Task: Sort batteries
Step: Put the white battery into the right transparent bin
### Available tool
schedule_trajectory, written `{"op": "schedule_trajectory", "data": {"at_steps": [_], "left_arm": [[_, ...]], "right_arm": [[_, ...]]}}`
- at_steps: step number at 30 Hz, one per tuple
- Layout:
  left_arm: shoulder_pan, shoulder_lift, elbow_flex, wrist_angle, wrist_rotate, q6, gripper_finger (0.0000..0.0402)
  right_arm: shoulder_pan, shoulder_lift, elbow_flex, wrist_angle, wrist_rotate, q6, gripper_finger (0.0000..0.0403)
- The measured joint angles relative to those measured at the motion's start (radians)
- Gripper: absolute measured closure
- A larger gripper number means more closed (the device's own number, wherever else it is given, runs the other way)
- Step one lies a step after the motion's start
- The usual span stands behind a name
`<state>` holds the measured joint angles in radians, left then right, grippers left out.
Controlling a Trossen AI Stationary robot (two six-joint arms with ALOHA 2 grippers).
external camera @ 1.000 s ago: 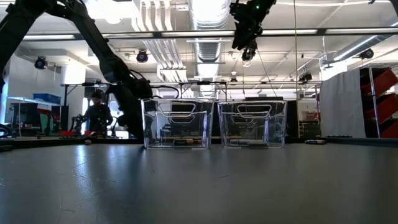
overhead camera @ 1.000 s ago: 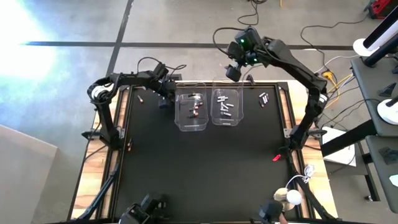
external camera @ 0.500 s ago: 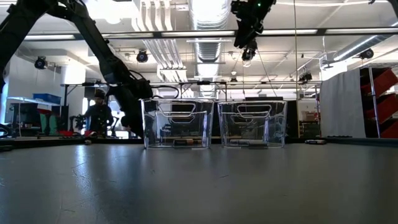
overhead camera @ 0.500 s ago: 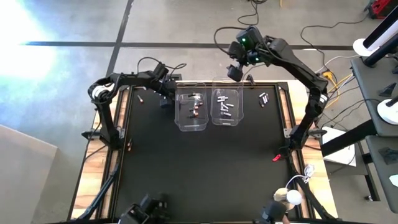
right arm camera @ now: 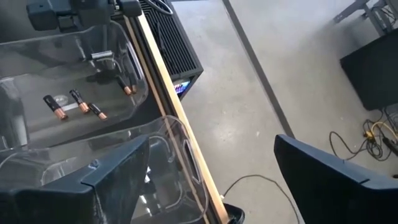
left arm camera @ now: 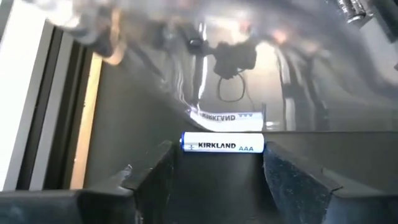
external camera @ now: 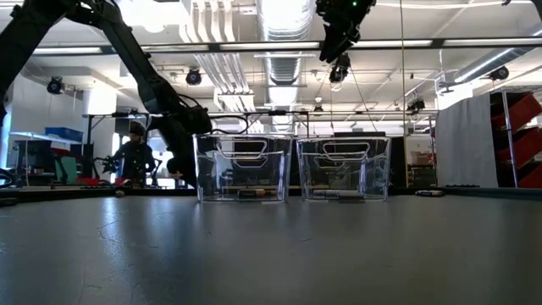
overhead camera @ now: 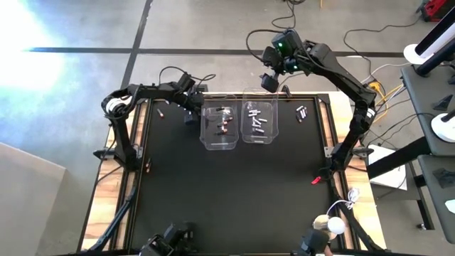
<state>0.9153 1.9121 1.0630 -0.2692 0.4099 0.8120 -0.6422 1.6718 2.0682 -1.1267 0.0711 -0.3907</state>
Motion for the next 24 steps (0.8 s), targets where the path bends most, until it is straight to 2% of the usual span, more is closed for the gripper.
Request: {"op": "schedule_trajectory", "data": {"at_steps": [4, 8, 24], "left_arm": [[-0.004, 0.0, 0.001, 0.004, -0.004, 0.001, 0.0152], [-0.008, 0.0, 0.001, 0.004, -0.004, 0.005, 0.0146], [-0.048, -0.002, 0.002, 0.0, -0.032, 0.005, 0.0197]], "right_arm": [[0.0, 0.0, 0.0, 0.0, 0.0, 0.01, 0.0067], [0.0, 0.0, 0.0, 0.0, 0.0, 0.014, 0.0073], [0.0, 0.0, 0.001, -0.001, 0.0, 0.023, 0.0069]]}}
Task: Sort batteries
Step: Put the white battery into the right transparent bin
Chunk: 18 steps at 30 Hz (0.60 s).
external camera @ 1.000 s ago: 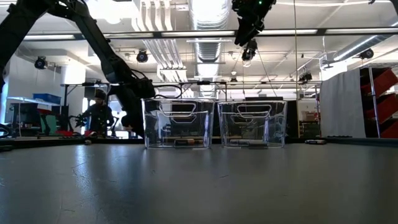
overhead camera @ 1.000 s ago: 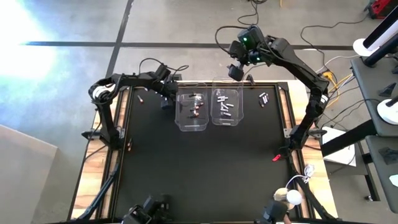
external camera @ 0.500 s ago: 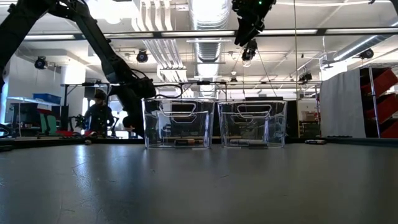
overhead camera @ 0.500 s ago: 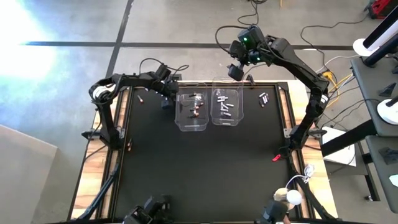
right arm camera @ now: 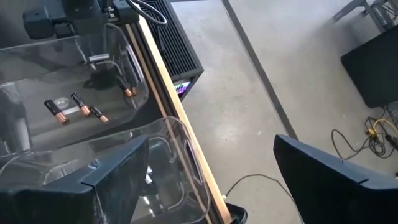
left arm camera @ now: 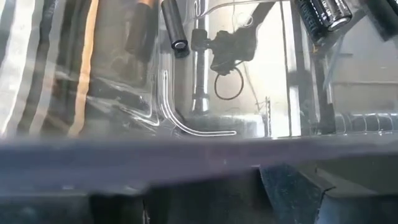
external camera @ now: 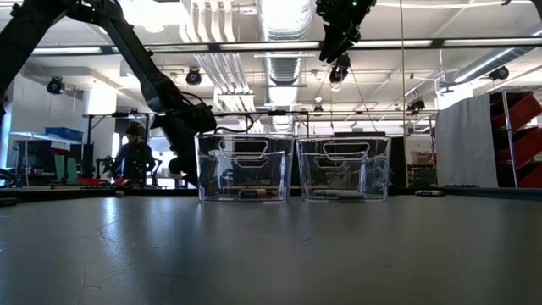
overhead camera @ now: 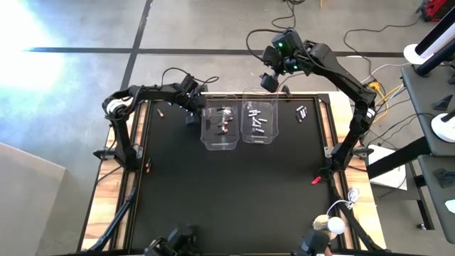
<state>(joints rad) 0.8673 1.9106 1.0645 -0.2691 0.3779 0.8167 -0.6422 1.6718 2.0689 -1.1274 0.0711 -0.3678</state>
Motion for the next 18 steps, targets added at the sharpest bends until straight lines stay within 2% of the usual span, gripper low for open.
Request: {"op": "schedule_trajectory", "data": {"at_steps": [6, 10, 14, 18], "left_arm": [[-0.001, -0.003, 0.0, -0.001, -0.03, -0.015, 0.0216], [-0.005, -0.038, -0.001, -0.03, -0.145, -0.073, 0.0225], [0.001, -0.12, -0.003, -0.109, -0.207, -0.113, 0.0227], [-0.001, -0.235, -0.002, -0.213, -0.229, -0.169, 0.0228]], "right_arm": [[0.0, 0.0, 0.008, -0.044, 0.002, 0.017, 0.0065], [0.001, 0.0, 0.066, -0.132, 0.063, -0.027, 0.0066], [0.0, 0.0, 0.167, -0.18, 0.145, -0.074, 0.0069], [-0.006, 0.0, 0.279, -0.174, 0.158, -0.077, 0.0067]]}}
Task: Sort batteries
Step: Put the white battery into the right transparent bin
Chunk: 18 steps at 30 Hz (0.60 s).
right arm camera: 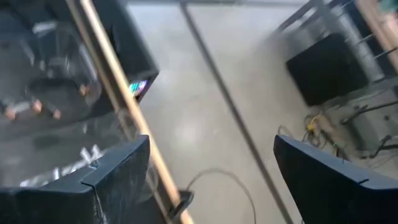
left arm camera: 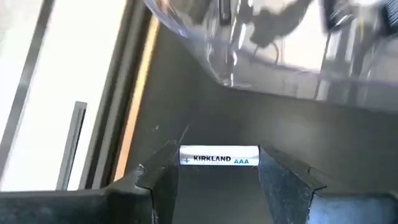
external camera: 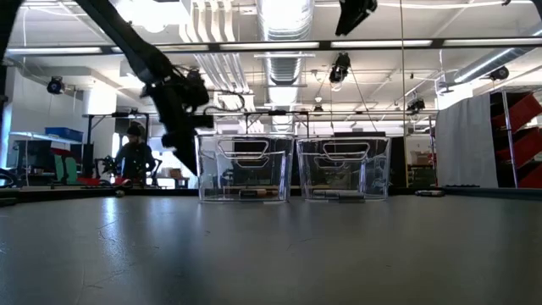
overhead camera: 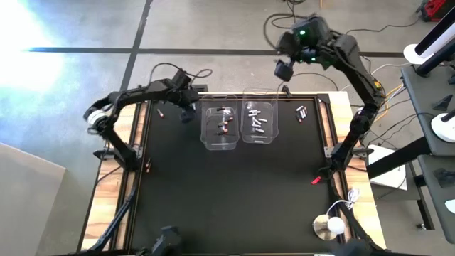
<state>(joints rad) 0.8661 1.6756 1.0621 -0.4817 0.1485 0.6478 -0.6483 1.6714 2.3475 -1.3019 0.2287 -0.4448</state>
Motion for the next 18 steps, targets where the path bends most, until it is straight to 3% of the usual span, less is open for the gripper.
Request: {"op": "schedule_trajectory", "data": {"at_steps": [3, 5, 7, 9, 13, 18], "left_arm": [[-0.008, -0.106, 0.0, -0.027, 0.072, -0.109, 0.0229], [-0.023, -0.163, 0.0, 0.018, 0.183, -0.263, 0.0229], [-0.053, -0.197, 0.0, 0.107, 0.299, -0.43, 0.023], [-0.1, -0.223, 0.0, 0.211, 0.332, -0.528, 0.023], [-0.247, -0.238, 0.007, 0.426, 0.128, -0.55, 0.023], [-0.412, -0.228, 0.044, 0.639, -0.136, -0.406, 0.023]], "right_arm": [[-0.002, -0.023, -0.001, 0.043, -0.008, 0.038, 0.0065], [-0.016, -0.025, -0.003, 0.068, -0.055, 0.119, 0.0067], [-0.039, -0.017, -0.008, 0.089, -0.151, 0.238, 0.0071], [-0.052, -0.004, -0.027, 0.129, -0.294, 0.348, 0.0078], [-0.049, 0.002, -0.123, 0.231, -0.468, 0.57, 0.0093], [-0.047, -0.002, -0.243, 0.318, -0.64, 0.834, 0.011]]}}
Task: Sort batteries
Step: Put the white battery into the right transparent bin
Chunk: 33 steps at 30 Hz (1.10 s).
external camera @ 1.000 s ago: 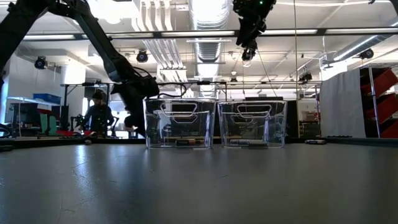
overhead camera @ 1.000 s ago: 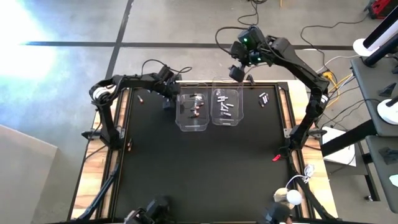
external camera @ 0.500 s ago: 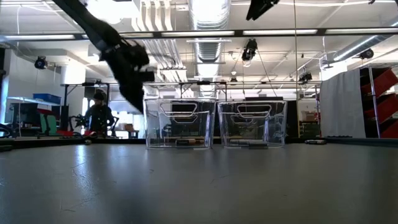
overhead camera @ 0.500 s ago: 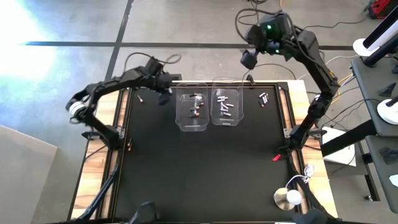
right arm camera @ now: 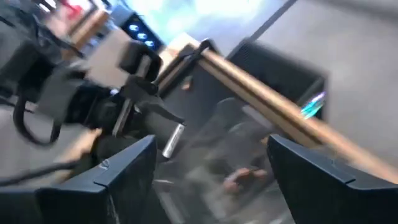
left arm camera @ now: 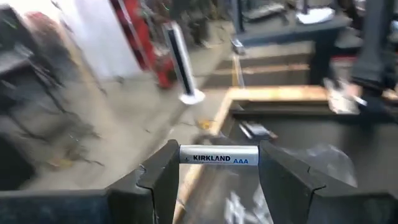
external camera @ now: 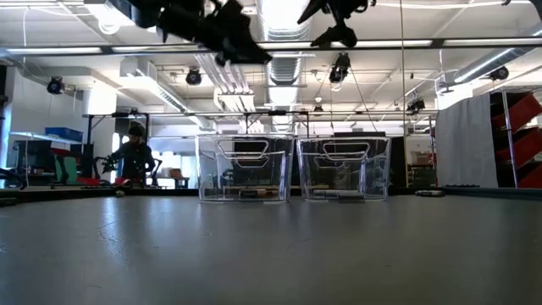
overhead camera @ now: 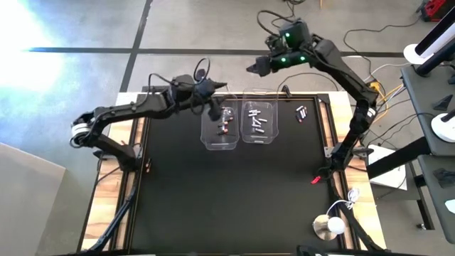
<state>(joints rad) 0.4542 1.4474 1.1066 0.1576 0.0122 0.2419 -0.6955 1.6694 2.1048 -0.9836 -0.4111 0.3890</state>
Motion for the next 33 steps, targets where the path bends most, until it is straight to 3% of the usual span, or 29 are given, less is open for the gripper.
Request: {"op": "schedule_trajectory", "data": {"at_steps": [2, 5, 14, 21, 33], "left_arm": [[-0.018, 0.018, 0.027, 0.028, -0.073, 0.023, 0.023], [-0.014, 0.06, 0.088, 0.041, -0.103, 0.02, 0.023], [-0.045, 0.171, 0.263, 0.041, -0.101, 0.01, 0.023], [-0.077, 0.204, 0.286, 0.041, -0.109, 0.008, 0.023], [-0.081, 0.204, 0.311, 0.067, -0.108, -0.006, 0.023]], "right_arm": [[0.006, -0.008, -0.032, 0.036, -0.008, 0.097, 0.0119], [0.008, -0.015, -0.06, 0.047, -0.017, 0.179, 0.0136], [0.01, -0.009, -0.116, 0.09, -0.089, 0.134, 0.016], [0.01, -0.027, -0.119, 0.048, -0.11, 0.138, 0.0159], [0.011, -0.027, -0.145, 0.108, -0.141, 0.191, 0.0263]]}}
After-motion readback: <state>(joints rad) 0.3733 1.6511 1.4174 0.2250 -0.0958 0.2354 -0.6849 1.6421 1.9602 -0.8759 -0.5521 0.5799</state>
